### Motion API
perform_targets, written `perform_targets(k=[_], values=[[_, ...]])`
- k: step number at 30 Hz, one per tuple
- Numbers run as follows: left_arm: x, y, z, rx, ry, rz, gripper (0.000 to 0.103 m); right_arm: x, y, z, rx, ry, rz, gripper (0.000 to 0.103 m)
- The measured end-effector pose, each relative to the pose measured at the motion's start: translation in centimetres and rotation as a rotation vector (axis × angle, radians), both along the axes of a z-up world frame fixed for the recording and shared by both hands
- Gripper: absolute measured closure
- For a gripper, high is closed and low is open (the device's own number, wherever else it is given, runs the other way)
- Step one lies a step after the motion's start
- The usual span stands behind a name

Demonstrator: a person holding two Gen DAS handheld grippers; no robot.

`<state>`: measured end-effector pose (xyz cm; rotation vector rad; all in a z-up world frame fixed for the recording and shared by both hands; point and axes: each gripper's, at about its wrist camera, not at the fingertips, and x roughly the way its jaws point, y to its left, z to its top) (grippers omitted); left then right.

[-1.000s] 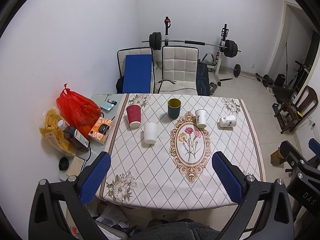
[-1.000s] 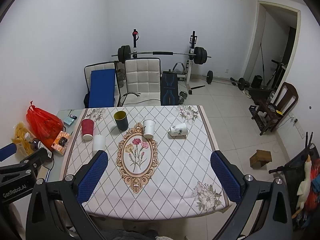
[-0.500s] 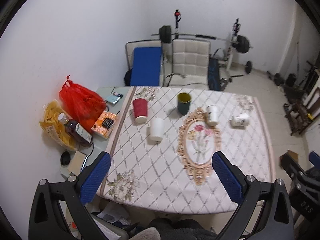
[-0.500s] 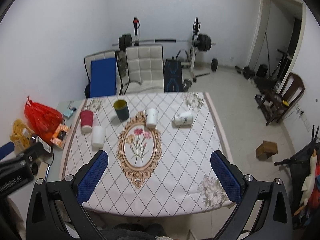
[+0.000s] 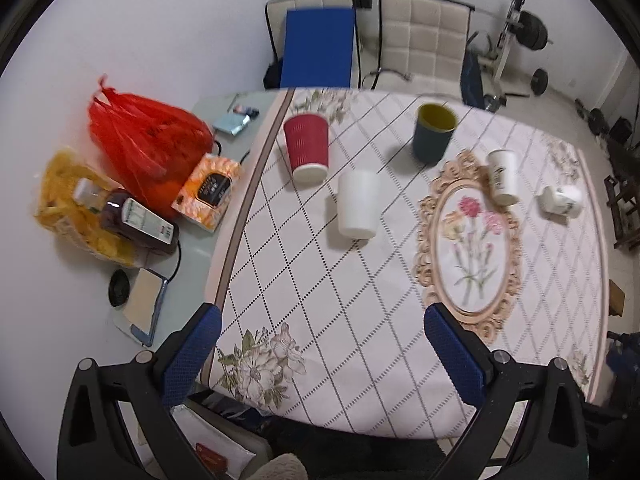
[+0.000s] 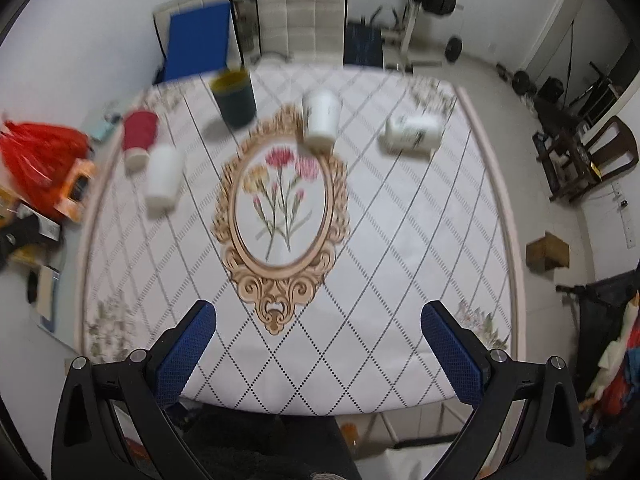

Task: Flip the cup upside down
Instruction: 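Reach the left gripper to the white plastic cup and close on it, then lift the white plastic cup upright off the table with the left gripper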

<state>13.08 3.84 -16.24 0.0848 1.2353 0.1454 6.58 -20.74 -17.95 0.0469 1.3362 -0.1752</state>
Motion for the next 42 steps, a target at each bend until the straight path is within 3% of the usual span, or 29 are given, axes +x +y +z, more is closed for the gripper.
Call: perform_targets(k=[8, 18, 26, 28, 30, 42], values=[[7.7, 3.5, -5.9, 0.006, 0.096, -0.02, 0.0, 5.7, 3.4, -9.3, 0.005, 0.168, -0.025, 0.0], [16.1, 6.1, -13.0, -0.011, 0.238, -0.04, 0.0, 12.1, 6.3, -16.4, -0.001, 0.297, -0.036, 0.0], [19.8, 6.7, -17.2, -0.099, 0.364, -0.047, 0.0, 14.6, 7.4, -18.8, 0.01, 0.342, -0.053, 0.0], [20.3, 6.9, -18.0, -0.206, 0.395, -0.035, 0.0, 15.0, 7.8, -19.0, 0.011, 0.35, -0.055, 0.0], [20.7, 6.6, -18.1, -0.244, 0.412, -0.038, 0.0, 15.5, 8.2, -19.3, 0.01, 0.354, -0.052, 0.0], [22.4, 1.5, -19.3, -0.242, 0.466, -0.218, 0.001, 16.2, 9.6, -18.5, -0.019, 0.374, -0.07, 0.0]])
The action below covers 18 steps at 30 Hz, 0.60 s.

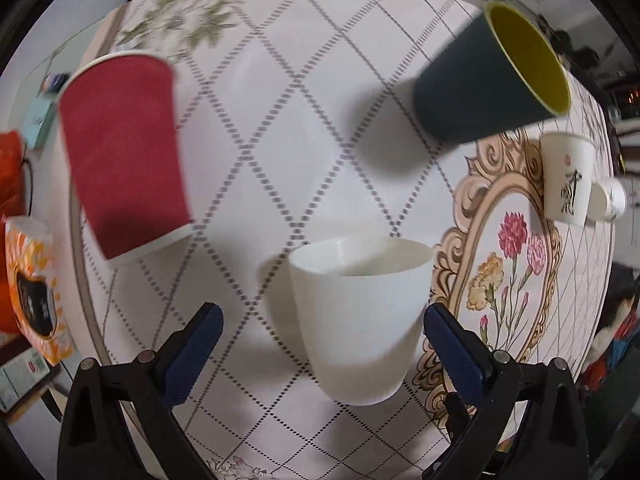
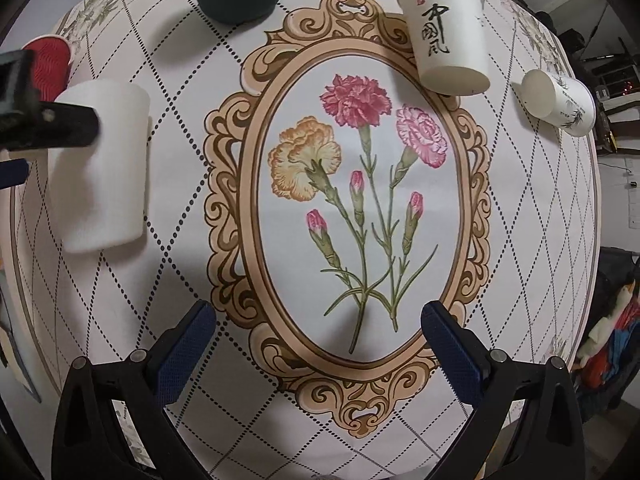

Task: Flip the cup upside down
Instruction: 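Lift the white plastic cup upright off the table with the left gripper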

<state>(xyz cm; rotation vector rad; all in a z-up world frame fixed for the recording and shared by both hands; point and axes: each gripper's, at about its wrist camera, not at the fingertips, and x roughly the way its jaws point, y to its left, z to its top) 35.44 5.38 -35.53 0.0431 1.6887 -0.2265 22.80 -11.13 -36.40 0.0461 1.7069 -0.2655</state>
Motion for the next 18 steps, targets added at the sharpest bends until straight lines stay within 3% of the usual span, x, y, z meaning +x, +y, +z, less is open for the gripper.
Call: perform_targets(k=[2, 4, 6, 11, 18], values=[[0.0, -0.9, -0.6, 0.01, 0.0, -0.035, 0.001, -0.1, -0.1, 0.7, -0.008, -0.003, -0.008, 0.0], [-0.2, -1.6, -1.4, 0.021, 0.007, -0.06, 0.009, -0.1, -0.7, 1.0, -0.013, -0.002, -0.021, 0.0], [-0.5, -1.8, -2.2, 0.035, 0.02, -0.075, 0.03, -0.5, -1.2, 1.7, -0.009, -0.009, -0.043, 0.0], [-1.4, -2.3, -2.5, 0.058, -0.02, -0.096, 0.032, -1.5, -2.6, 2.9, -0.019, -0.014, -0.057, 0.0], [-3.2, -2.8, -0.8, 0.045, -0.044, -0.078, 0.032, -4.2, -5.3, 5.0, -0.015, -0.029, -0.077, 0.0]])
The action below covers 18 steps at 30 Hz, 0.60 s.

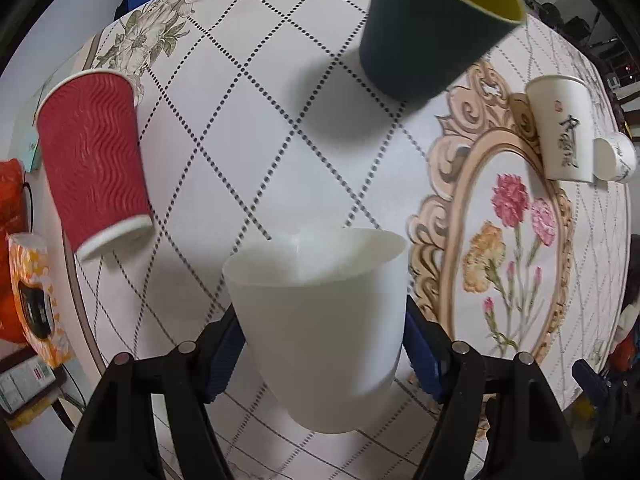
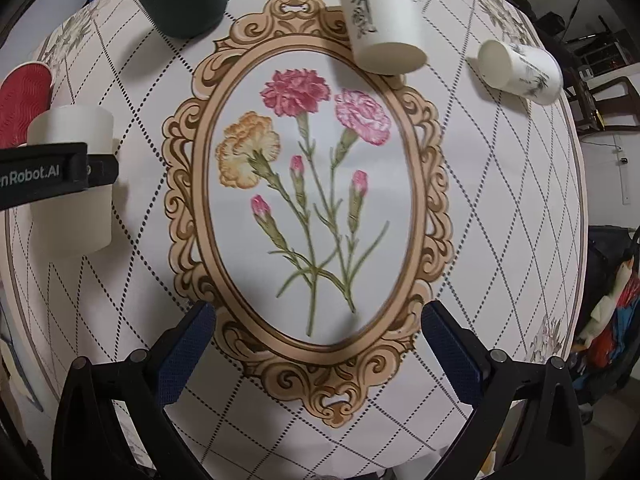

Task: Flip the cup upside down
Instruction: 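Lift the white plastic cup upright off the table with the left gripper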

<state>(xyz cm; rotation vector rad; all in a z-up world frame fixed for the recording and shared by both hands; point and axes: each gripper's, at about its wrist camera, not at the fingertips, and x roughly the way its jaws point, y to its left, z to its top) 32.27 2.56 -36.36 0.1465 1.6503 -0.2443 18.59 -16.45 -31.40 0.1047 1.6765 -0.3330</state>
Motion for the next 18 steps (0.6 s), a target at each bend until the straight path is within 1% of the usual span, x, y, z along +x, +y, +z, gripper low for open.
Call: perform_targets(k=[1, 2, 4, 9, 10, 11, 12, 13, 14, 15, 16, 18], values=[[-0.5, 0.0, 0.3, -0.007, 0.004, 0.006, 0.032, -0.6, -0.5, 0.7, 0.001, -0.006, -0.003, 0.0], [-0.8, 0.1, 0.8, -0.015, 0.009, 0.012, 0.032, -1.0, -0.9, 0.5, 0.002, -0.011, -0.006, 0.0], [-1.9, -0.1, 1.5, -0.027, 0.018, 0.02, 0.032, -2.1, -1.8, 1.2, 0.004, -0.016, -0.014, 0.0], [-5.6, -0.9, 2.8, -0.055, 0.069, 0.046, 0.032, -5.9, -5.3, 2.5, 0.026, -0.025, -0.036, 0.0], [-6.5, -1.3, 3.0, -0.055, 0.077, 0.045, 0.032, -6.8, -6.0, 3.0, 0.029, -0.025, -0.039, 0.0], [-7.0, -1.9, 3.2, -0.053, 0.083, 0.043, 0.032, -7.5, -6.8, 2.8, 0.035, -0.027, -0.044, 0.0], [-7.8, -3.4, 3.5, -0.05, 0.088, 0.044, 0.032, -8.2, -7.6, 2.7, 0.04, -0.027, -0.047, 0.0], [-8.5, -3.8, 3.5, -0.048, 0.094, 0.04, 0.032, -9.3, -8.5, 3.1, 0.043, -0.027, -0.051, 0.0], [-9.4, -4.5, 3.4, -0.046, 0.105, 0.035, 0.032, -9.6, -8.8, 2.6, 0.046, -0.025, -0.055, 0.0], [-9.8, -5.7, 3.1, -0.045, 0.113, 0.033, 0.032, -10.4, -9.5, 2.7, 0.049, -0.023, -0.059, 0.0], [-9.9, -6.3, 2.7, -0.043, 0.124, 0.033, 0.032, -10.4, -9.9, 2.1, 0.05, -0.019, -0.063, 0.0], [-11.3, -8.3, 1.7, -0.043, 0.149, 0.032, 0.032, -12.2, -11.8, 2.0, 0.051, -0.012, -0.078, 0.0]])
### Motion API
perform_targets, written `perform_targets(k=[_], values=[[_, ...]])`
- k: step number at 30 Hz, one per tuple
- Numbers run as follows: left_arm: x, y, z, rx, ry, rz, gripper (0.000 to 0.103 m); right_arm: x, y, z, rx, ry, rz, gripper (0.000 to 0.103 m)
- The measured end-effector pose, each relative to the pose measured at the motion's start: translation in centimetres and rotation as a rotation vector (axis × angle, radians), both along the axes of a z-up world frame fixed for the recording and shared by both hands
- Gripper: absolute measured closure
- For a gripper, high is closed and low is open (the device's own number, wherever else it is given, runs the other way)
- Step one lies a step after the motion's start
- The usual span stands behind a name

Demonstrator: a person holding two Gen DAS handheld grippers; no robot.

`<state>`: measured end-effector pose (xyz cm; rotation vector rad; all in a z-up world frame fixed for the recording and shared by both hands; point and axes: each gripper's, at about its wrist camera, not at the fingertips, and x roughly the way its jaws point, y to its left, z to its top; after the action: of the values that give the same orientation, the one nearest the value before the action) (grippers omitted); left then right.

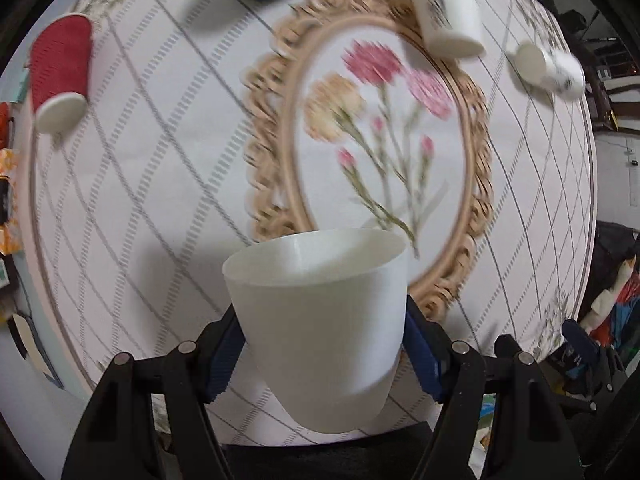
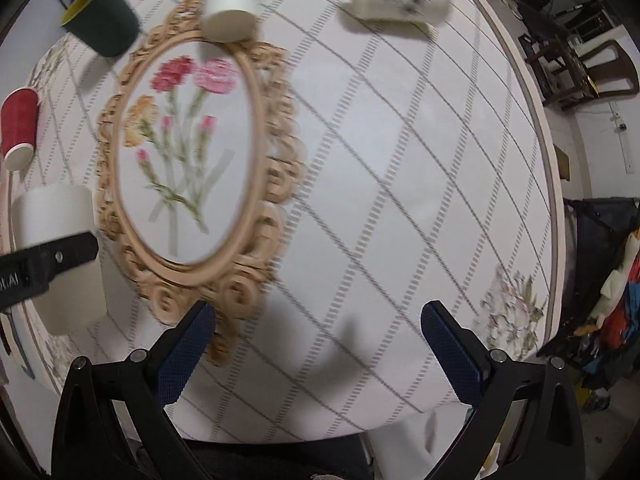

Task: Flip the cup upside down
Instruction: 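Lift the white plastic cup upright off the table with the left gripper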

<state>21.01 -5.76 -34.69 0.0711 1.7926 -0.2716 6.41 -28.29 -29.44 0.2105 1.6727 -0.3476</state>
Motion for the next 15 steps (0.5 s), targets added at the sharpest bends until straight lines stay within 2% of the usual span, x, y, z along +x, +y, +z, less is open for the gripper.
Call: perform_targets(k=[6, 7, 10, 11, 13, 15], values=[[-2.0, -5.5, -3.2, -0.019, 0.071, 0.026, 0.032, -2.2, -4.8, -2.4, 0.008, 0.024, -0.043, 0.0], [-2.1, -5.8, -2.7, -0.017, 0.079, 0.025, 0.032, -2.7, -5.3, -2.4, 0.007, 0.026, -0.045, 0.0], [-2.7, -8.2, -4.7, -0.002, 0.094, 0.024, 0.032, -3.3, -6.6, -2.9, 0.01, 0.032, -0.053, 0.0], [-2.9, -9.1, -5.3, 0.006, 0.095, 0.024, 0.032, -3.1, -6.7, -4.0, 0.01, 0.034, -0.053, 0.0], [-2.6, -9.7, -5.5, 0.017, 0.09, 0.023, 0.032, -2.7, -8.0, -5.9, 0.012, 0.034, -0.054, 0.0], [-3.1, -11.1, -6.1, 0.026, 0.084, 0.02, 0.032, -2.6, -8.3, -6.2, 0.015, 0.032, -0.056, 0.0]])
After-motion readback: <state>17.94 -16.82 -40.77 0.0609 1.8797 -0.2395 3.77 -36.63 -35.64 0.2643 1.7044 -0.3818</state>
